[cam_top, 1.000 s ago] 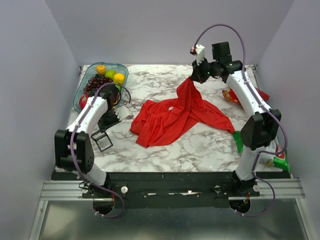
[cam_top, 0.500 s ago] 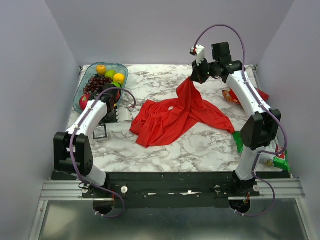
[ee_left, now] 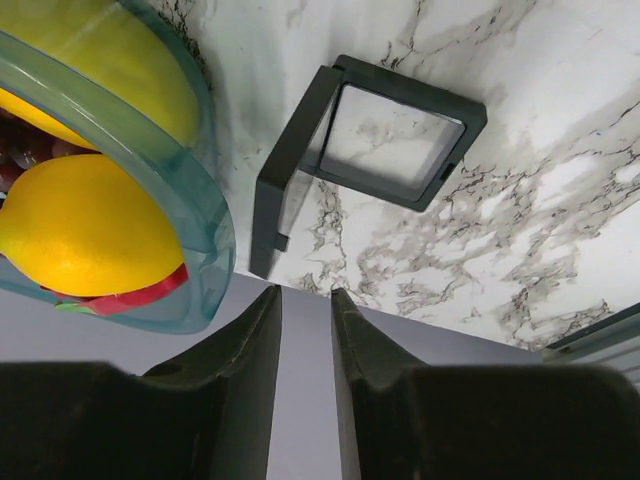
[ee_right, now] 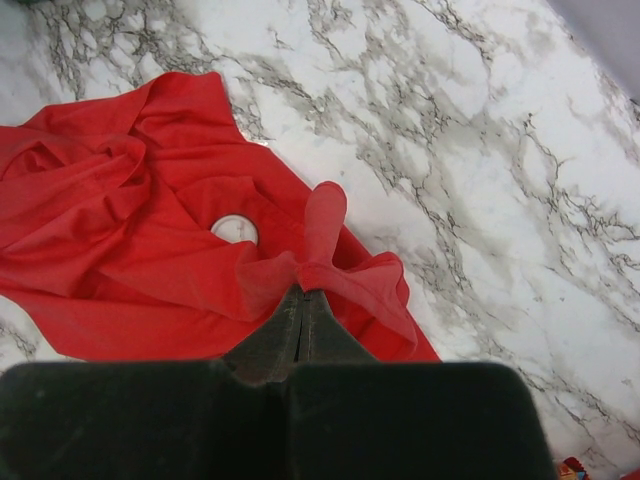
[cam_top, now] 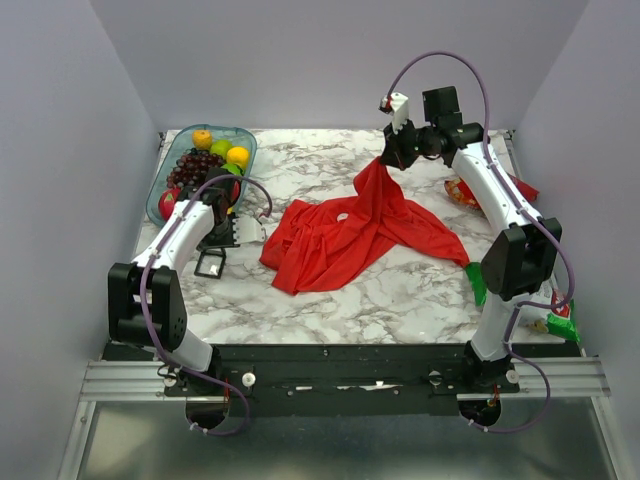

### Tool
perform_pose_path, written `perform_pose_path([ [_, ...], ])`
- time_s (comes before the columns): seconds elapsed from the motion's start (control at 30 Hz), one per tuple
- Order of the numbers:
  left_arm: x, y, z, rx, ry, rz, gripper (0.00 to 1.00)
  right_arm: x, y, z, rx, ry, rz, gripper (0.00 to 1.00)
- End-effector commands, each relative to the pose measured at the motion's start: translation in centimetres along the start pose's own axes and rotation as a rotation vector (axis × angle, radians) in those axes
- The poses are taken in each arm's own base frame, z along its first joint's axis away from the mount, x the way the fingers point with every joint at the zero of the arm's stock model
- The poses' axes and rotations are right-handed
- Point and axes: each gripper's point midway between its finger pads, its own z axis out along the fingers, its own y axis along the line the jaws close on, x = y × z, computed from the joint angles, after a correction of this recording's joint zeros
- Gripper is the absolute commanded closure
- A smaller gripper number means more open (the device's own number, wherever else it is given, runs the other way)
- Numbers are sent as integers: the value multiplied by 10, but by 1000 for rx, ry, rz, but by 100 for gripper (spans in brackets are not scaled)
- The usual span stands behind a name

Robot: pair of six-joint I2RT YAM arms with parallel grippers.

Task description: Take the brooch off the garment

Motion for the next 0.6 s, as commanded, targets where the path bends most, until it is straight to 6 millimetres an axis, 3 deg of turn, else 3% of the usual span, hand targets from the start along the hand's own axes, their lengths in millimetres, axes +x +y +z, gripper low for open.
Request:
perform_pose_path([
  [0.0,-6,2,0,6,-41,-8,63,-8,8,-14,-13,-23,-18,100],
  [0.07,-15,12,-10,-19,-79,-39,63,-9,8,-14,-11,-23,-20,100],
  [0.17,-54,24,-38,-53,-207,-42,60,-7,7,-15,-5,-19,-24,100],
  [0.3,-131,33,-71,-58,-443,-137,59,-2,3,-14,15,-5,-17,100],
  [0.4,-190,49,-88,-36,-632,-392,55,-5,0,-16,32,-9,-19,100],
  [0.43,-208,54,-102,12,-702,-523,55,-7,-1,-16,35,-12,-22,100],
  [0.47,-221,59,-91,51,-701,-582,56,-6,-2,-16,42,-9,-21,100],
  [0.57,-244,79,-90,120,-719,-779,62,-7,-4,-19,58,-6,-30,100],
])
